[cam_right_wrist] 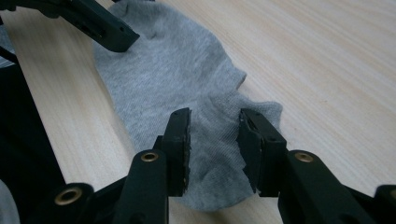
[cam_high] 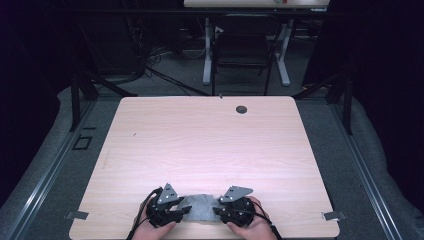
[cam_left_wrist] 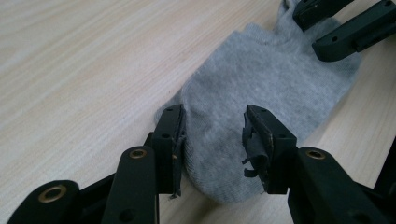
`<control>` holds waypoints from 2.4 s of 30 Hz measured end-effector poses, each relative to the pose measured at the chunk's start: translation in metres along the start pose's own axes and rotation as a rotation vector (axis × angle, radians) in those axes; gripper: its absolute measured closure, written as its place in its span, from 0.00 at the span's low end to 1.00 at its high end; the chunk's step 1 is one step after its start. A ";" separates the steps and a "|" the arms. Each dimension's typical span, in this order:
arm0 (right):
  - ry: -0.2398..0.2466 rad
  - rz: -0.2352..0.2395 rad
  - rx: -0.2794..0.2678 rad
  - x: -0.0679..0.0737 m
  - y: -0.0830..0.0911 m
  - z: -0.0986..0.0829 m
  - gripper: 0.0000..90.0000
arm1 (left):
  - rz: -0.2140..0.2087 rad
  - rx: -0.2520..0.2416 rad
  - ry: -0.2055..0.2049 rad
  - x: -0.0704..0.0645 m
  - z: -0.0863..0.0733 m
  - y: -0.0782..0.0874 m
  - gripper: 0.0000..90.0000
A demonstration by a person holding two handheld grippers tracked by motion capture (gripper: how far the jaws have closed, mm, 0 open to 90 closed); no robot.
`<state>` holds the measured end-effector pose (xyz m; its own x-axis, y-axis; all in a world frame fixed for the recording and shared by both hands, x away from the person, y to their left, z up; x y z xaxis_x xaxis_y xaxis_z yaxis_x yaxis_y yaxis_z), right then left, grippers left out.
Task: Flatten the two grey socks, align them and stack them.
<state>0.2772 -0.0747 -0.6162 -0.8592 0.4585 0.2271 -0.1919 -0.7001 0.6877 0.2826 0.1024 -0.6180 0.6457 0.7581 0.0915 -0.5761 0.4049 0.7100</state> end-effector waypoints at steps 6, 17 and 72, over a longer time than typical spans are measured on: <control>-0.008 -0.006 0.004 0.000 -0.004 -0.003 0.71 | 0.009 0.009 -0.004 0.001 -0.003 0.000 0.65; -0.016 -0.008 0.001 -0.003 -0.004 -0.004 0.72 | 0.023 0.009 -0.017 0.005 -0.005 -0.004 0.74; -0.034 -0.013 -0.116 -0.029 0.039 0.028 0.55 | 0.091 -0.084 0.117 0.056 0.017 0.022 0.49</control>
<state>0.3079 -0.1005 -0.5768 -0.8404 0.4844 0.2432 -0.2576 -0.7518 0.6070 0.3149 0.1451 -0.5855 0.5290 0.8460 0.0668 -0.6722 0.3696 0.6415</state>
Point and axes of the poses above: each handheld gripper's, and its own axes: y roughly backward along the jaws, z roughly out of its top, x roughly to its left, the point moved 7 cm from there along -y, roughly forward along the jaws, and after that the axes turned 14 degrees about z, right-handed, at the moved point
